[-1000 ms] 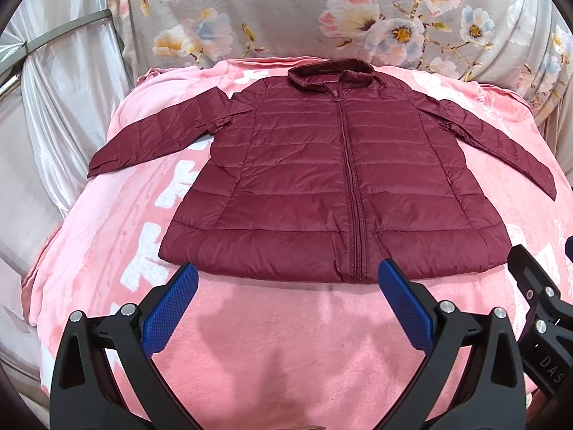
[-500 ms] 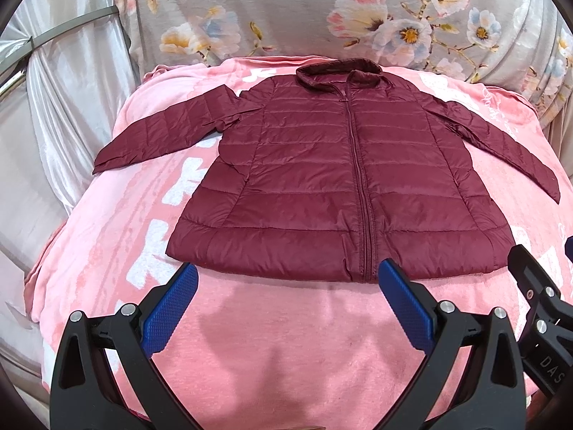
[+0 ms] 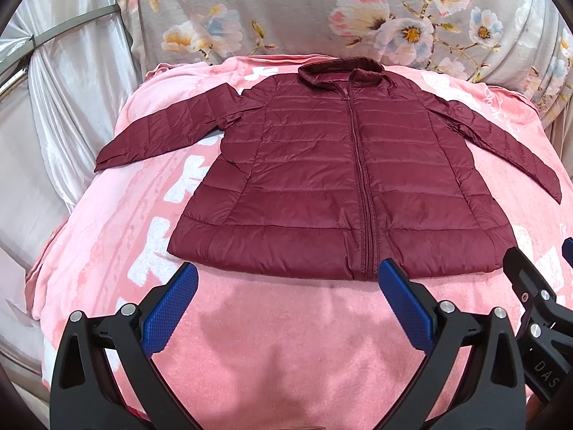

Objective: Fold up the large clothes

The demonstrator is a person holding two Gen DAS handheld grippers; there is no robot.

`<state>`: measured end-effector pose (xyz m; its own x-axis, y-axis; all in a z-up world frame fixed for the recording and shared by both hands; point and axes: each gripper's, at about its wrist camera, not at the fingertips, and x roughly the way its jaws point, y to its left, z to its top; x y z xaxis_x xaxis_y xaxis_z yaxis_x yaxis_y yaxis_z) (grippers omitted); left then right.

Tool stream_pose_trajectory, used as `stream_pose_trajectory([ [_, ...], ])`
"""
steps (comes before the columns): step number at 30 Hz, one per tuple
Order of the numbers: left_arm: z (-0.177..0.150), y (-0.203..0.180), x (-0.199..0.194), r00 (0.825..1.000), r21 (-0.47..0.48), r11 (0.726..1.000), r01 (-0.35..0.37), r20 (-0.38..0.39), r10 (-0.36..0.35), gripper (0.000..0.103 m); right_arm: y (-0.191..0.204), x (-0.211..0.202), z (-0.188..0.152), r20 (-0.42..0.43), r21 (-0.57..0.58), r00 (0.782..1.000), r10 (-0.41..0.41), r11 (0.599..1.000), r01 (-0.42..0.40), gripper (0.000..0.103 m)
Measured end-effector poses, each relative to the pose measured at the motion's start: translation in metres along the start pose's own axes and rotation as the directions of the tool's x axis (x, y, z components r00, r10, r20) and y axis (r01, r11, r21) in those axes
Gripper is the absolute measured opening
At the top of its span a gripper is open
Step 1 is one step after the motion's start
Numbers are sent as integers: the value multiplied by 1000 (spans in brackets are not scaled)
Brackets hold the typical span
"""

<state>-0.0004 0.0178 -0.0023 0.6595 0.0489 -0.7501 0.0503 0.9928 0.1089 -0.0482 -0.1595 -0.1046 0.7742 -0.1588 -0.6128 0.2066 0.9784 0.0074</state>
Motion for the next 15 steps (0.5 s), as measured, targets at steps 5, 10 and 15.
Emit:
stream_pose_trajectory([
  [5,-1,0,2,1000,-2,1000,-4,-7,4,98,1,1,-1,-4,1,1000,4,1000,-4,98],
  [10,0,1,4,1000,-1,1000,-5,-13,5,98,2,5,-1,-12,-3,1000,9,1000,-9,98],
  [15,0,0,5,1000,-3,1000,-7,-16,7,98,2,7,-1,-14,-3,1000,10,1000,-10,98],
])
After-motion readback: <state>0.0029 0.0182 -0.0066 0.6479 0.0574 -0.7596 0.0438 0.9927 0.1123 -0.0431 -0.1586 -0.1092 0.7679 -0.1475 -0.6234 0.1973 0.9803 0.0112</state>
